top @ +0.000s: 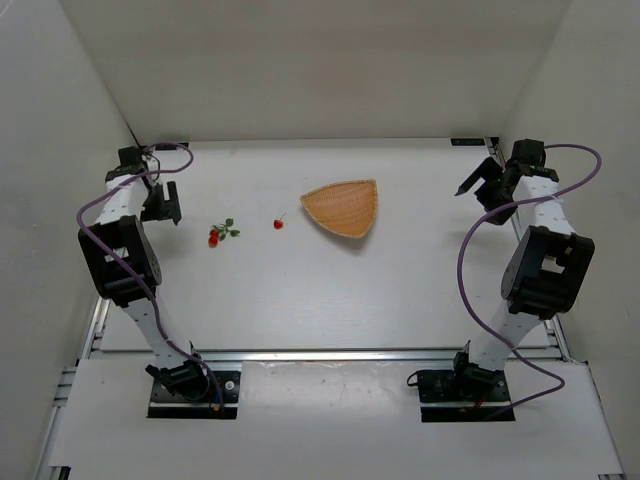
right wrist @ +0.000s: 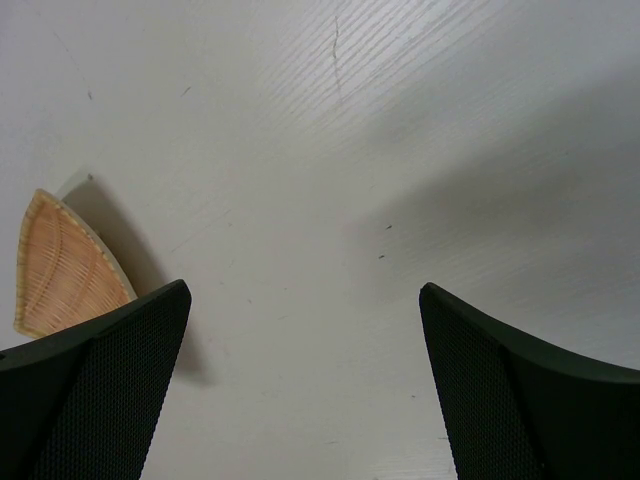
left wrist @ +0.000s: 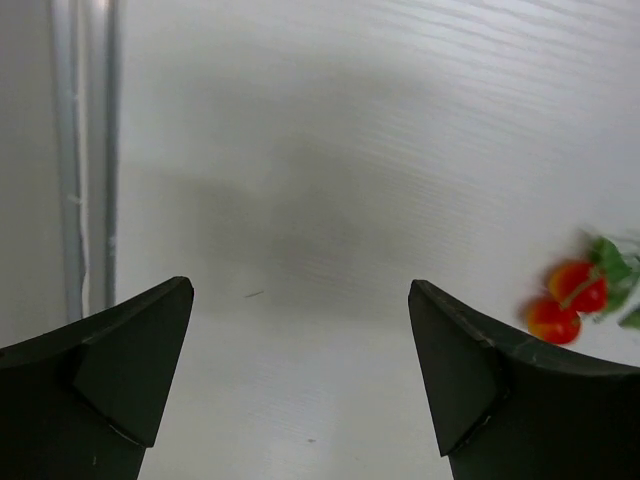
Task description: Place and organize the fake fruits in the fruit bowl
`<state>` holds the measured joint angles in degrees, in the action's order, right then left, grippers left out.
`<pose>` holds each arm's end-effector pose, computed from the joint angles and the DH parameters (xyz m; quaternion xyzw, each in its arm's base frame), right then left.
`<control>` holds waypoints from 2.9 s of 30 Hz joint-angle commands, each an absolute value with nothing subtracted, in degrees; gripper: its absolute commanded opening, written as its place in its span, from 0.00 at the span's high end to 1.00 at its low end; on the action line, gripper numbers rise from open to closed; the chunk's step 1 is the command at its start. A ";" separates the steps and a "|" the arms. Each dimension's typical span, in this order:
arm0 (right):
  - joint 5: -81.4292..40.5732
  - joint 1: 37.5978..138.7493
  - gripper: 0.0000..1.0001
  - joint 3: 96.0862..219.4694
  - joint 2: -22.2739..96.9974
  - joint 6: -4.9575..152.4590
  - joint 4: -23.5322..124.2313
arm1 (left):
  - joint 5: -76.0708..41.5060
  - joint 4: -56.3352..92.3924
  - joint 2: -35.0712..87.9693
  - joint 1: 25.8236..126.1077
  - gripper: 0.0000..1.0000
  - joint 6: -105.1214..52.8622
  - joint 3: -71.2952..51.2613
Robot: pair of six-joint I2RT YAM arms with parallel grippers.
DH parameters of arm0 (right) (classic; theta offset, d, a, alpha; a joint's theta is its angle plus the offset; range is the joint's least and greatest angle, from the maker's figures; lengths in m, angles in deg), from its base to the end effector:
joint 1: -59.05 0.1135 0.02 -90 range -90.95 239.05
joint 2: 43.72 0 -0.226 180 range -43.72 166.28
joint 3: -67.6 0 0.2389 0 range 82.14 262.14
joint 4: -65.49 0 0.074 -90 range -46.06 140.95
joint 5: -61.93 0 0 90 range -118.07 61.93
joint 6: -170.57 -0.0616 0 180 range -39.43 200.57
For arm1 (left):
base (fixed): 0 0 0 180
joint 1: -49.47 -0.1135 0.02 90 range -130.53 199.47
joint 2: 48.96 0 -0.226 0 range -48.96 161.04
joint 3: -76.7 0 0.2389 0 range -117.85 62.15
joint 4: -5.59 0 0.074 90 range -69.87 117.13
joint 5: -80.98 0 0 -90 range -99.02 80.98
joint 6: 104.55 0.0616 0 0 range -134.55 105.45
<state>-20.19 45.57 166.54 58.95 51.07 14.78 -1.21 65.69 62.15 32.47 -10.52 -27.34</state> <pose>0.3778 -0.0819 0.2086 0.3285 0.8916 0.1072 0.2926 0.3713 0.1223 0.1705 -0.1238 0.9702 0.1017 0.1820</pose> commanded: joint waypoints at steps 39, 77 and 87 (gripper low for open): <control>-19.63 45.51 0.01 163.62 56.04 50.77 15.09 | -5.42 72.24 69.08 54.12 0.76 1.97 -29.33; -19.63 66.59 0.02 164.59 51.29 59.74 16.84 | -20.20 57.55 74.10 75.93 0.00 4.67 -58.55; -19.63 69.24 0.01 162.48 52.96 56.13 18.95 | -19.90 63.02 65.46 71.19 0.11 12.46 -36.72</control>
<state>-18.62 69.00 162.70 53.01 56.77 16.92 -17.16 60.95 66.13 72.51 12.48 -36.94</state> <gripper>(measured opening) 0.992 0.896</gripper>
